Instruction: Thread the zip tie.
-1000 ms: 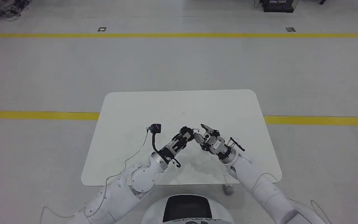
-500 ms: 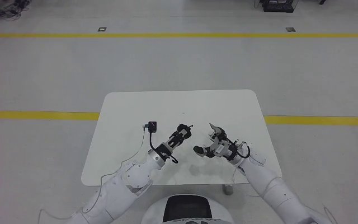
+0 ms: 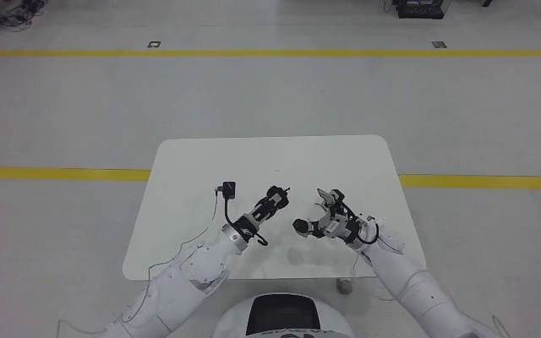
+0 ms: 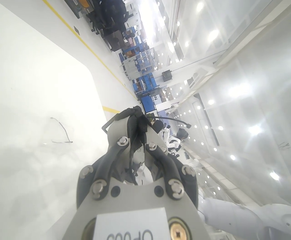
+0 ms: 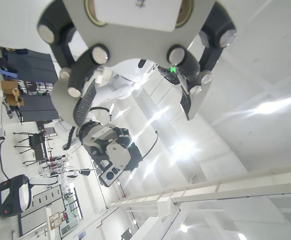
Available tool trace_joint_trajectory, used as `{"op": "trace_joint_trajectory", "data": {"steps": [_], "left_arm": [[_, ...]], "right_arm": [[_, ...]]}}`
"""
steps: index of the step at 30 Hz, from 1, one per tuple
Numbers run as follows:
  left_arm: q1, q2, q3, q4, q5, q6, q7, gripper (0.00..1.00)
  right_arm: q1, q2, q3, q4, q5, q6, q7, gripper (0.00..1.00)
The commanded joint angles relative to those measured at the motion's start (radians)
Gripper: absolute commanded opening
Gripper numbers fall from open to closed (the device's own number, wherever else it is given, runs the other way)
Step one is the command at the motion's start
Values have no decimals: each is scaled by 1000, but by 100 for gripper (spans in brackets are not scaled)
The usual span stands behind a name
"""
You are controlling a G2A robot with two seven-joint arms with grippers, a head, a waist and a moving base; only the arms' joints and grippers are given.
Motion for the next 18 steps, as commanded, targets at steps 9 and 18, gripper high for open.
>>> {"op": "trace_joint_trajectory", "data": {"steps": [9, 18], "left_arm": [[6, -4, -60, 11, -411, 0, -263, 0], [-10, -26, -87, 131, -775, 0, -597, 0]], "right_arm": [[0, 28, 41, 0, -166, -65, 149, 100], [0, 51, 15, -52, -96, -66, 176, 100]]}}
